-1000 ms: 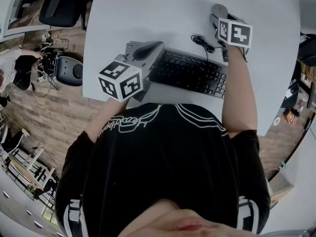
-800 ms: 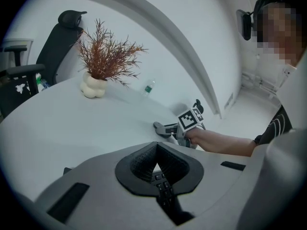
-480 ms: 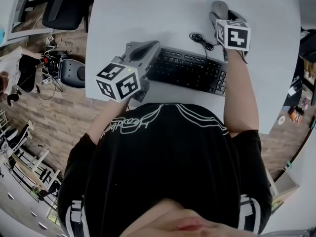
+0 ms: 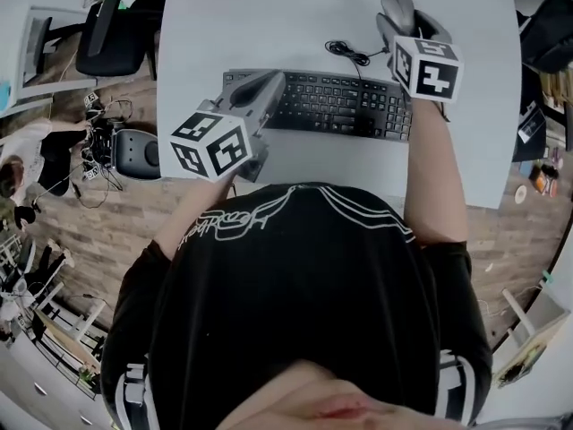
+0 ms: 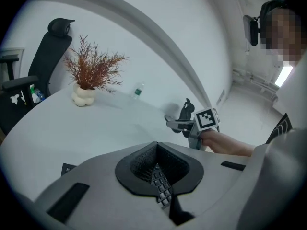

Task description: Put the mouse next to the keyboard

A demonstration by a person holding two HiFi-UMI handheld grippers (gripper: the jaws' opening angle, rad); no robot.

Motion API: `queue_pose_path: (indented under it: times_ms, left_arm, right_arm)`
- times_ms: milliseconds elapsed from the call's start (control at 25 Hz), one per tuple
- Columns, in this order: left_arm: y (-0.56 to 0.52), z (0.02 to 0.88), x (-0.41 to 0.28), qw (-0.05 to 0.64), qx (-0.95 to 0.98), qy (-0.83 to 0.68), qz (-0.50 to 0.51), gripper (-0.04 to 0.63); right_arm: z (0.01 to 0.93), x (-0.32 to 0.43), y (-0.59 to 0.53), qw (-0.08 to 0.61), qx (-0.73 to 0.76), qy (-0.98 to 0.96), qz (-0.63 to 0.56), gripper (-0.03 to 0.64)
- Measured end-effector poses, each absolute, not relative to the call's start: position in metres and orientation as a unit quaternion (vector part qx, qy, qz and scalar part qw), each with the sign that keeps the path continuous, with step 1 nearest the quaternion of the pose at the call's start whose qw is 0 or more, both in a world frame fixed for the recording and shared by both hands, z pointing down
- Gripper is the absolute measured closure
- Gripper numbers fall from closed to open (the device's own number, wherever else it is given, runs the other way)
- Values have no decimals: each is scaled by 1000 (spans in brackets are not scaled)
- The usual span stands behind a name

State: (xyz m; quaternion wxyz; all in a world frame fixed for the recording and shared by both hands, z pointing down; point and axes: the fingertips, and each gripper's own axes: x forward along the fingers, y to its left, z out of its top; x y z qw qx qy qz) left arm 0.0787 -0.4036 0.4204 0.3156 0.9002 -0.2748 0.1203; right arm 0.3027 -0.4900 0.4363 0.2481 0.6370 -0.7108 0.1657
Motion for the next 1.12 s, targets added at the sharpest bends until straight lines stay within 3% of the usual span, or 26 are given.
queue_pose_path:
  times_ms: [600, 1120]
  left_arm:
    - [-327, 387, 97, 280, 931, -197, 123, 589]
    - [-286, 394, 113, 293, 938, -139, 119, 589]
  right_arm:
    - [360, 336, -348, 206, 721, -650, 121, 351]
    - [389, 382, -238, 246, 764, -578, 146, 351]
